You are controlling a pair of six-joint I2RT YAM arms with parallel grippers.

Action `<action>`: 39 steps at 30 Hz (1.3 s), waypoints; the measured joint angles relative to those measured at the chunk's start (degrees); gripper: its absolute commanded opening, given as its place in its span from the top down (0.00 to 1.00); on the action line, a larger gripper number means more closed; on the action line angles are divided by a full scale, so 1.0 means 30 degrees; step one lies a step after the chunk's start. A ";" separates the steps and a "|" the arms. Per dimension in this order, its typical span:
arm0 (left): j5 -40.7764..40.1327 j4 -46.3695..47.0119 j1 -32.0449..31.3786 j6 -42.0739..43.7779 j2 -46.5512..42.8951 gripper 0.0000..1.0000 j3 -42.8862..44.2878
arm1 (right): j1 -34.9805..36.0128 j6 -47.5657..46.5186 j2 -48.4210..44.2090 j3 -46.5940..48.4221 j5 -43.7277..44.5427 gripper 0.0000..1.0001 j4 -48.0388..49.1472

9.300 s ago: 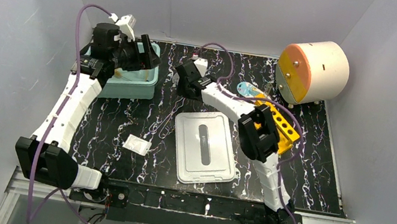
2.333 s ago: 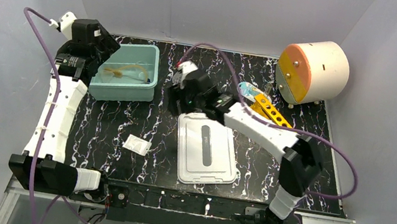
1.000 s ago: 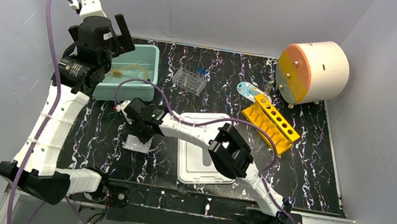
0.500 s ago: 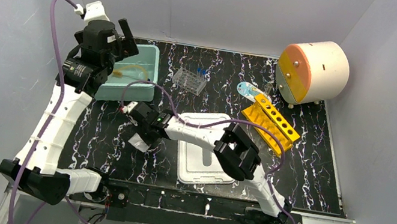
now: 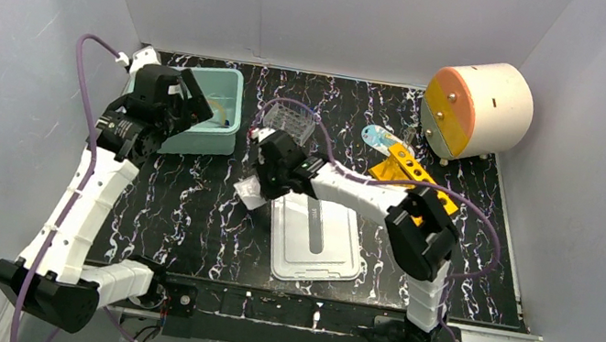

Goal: Organize the chemistry lab equipment

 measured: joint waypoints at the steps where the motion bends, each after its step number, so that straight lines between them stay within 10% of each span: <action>1: 0.0087 -0.0189 0.0000 -0.0153 -0.0138 0.02 -0.0182 | -0.0335 0.0226 -0.0423 -0.0364 -0.0313 1.00 0.0408; 16: 1.1650 0.6280 0.0000 -0.4568 -0.1632 0.07 -1.1140 | -0.3381 0.2790 -0.2688 -0.3198 -0.4248 1.00 0.3810; 28: 1.7260 1.4695 0.0007 -0.7125 0.1530 0.51 -1.2655 | -0.4554 0.3796 -0.3861 -0.3548 -0.6579 1.00 0.5464; 39: 1.7668 1.5737 0.0007 -0.7941 0.2470 0.91 -1.2415 | -0.4561 0.3774 -0.3861 -0.3541 -0.7803 1.00 0.5705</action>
